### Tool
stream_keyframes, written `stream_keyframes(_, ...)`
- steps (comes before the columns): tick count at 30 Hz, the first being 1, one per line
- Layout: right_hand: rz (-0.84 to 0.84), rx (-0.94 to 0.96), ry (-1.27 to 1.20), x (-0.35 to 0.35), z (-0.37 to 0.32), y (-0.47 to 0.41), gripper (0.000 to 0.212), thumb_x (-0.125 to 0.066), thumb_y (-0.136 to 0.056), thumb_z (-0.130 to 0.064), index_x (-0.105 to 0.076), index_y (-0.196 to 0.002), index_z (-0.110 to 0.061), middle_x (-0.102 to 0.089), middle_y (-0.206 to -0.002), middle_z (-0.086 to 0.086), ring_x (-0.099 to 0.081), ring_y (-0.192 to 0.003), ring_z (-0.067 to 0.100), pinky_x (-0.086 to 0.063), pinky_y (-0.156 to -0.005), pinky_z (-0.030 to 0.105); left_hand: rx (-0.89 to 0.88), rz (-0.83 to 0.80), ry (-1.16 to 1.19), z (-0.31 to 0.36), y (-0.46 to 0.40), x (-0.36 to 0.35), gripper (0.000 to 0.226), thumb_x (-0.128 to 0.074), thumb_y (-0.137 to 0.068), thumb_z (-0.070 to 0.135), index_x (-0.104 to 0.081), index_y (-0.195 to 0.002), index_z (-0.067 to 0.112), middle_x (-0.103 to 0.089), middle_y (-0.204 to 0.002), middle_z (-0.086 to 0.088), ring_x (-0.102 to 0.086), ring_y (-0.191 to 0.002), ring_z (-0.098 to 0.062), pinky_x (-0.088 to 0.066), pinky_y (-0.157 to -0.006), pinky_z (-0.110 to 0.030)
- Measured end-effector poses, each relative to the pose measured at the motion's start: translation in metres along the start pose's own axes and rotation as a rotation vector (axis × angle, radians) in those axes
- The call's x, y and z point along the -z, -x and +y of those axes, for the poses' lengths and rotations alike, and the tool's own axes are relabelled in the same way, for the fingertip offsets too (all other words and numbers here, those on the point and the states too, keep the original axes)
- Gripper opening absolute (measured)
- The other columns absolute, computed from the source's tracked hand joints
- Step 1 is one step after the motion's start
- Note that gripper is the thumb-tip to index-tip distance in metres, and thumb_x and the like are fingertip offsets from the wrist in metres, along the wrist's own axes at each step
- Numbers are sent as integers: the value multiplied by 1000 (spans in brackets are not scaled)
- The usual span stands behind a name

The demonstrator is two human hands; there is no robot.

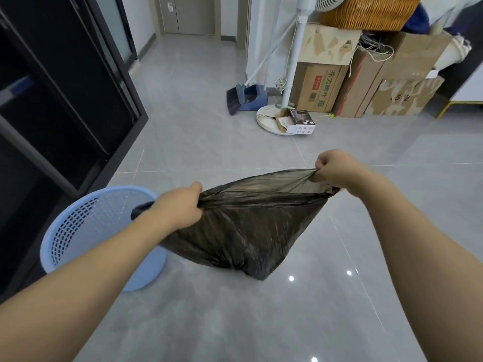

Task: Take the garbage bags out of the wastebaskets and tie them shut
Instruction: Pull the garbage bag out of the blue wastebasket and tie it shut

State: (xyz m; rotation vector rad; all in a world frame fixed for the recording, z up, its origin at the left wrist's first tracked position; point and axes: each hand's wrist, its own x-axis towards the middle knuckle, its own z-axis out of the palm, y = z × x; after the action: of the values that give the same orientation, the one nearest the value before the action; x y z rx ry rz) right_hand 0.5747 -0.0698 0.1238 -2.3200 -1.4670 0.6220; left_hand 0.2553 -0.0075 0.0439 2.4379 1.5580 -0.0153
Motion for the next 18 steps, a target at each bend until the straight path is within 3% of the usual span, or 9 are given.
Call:
stream_keyframes(3,-66,-37,-28,21,6,5,23,-70,-79,-13,-49,-70,-13,-49,-70,6,-47,-61,22,-44,-46,27,16,54,164,-5,-3,18,27,-55,-86,32,-49,-110,22,-63,-98,-6,-58,-86,-28,-47,-71,-35)
stream_keyframes(5,-129,-71,-71,32,0,9,33,-79,-73,-30,-59,-97,-17,-58,-99,8,-57,-90,27,-56,-75,41,-14,73,186,-1,-6,27,18,-55,-86,29,-56,-103,23,-61,-94,-1,-56,-85,-24,-41,-67,-32)
stream_keyframes(7,-214,-57,106,34,-16,12,88,-79,-57,-59,-44,-133,-30,-45,-140,6,-45,-125,30,-40,-104,49,-66,52,218,6,-5,31,10,-55,-88,29,-61,-93,23,-62,-91,3,-57,-84,-21,-39,-65,-30)
stream_keyframes(9,-241,41,362,18,-39,17,135,-67,-38,-83,-8,-150,-36,-17,-159,2,-21,-144,31,-19,-114,55,-100,13,255,15,-4,33,12,-56,-88,33,-61,-82,24,-63,-84,4,-58,-78,-16,-39,-60,-27)
stream_keyframes(11,-200,249,537,-18,-58,23,145,-65,-40,-86,15,-149,-32,0,-162,3,0,-148,27,1,-114,57,-116,7,275,22,-3,36,15,-57,-88,34,-60,-77,24,-62,-78,6,-58,-75,-14,-38,-57,-24)
stream_keyframes(13,-200,418,591,-53,-67,28,137,-73,-57,-71,19,-149,-27,-10,-161,7,-6,-148,26,2,-116,56,-113,16,300,26,-4,39,14,-60,-86,35,-60,-78,24,-62,-78,7,-58,-74,-12,-39,-56,-24)
stream_keyframes(14,-219,428,594,-65,-65,28,126,-74,-66,-60,12,-151,-27,-28,-155,10,-23,-144,28,-10,-117,53,-103,12,315,26,-3,41,12,-62,-85,35,-60,-80,24,-63,-81,6,-58,-75,-11,-39,-57,-24)
stream_keyframes(16,-232,364,603,-69,-52,24,79,-67,-80,-37,-26,-146,-23,-57,-129,9,-53,-117,31,-40,-98,43,-81,-19,295,24,-1,47,16,-67,-82,36,-58,-87,23,-63,-89,5,-57,-78,-12,-40,-59,-24)
stream_keyframes(18,-173,290,654,-61,-37,17,33,-54,-86,-20,-55,-119,-17,-62,-116,10,-59,-102,31,-46,-77,36,-34,-124,170,18,4,53,26,-71,-79,37,-57,-95,21,-60,-92,5,-55,-80,-14,-39,-59,-24)
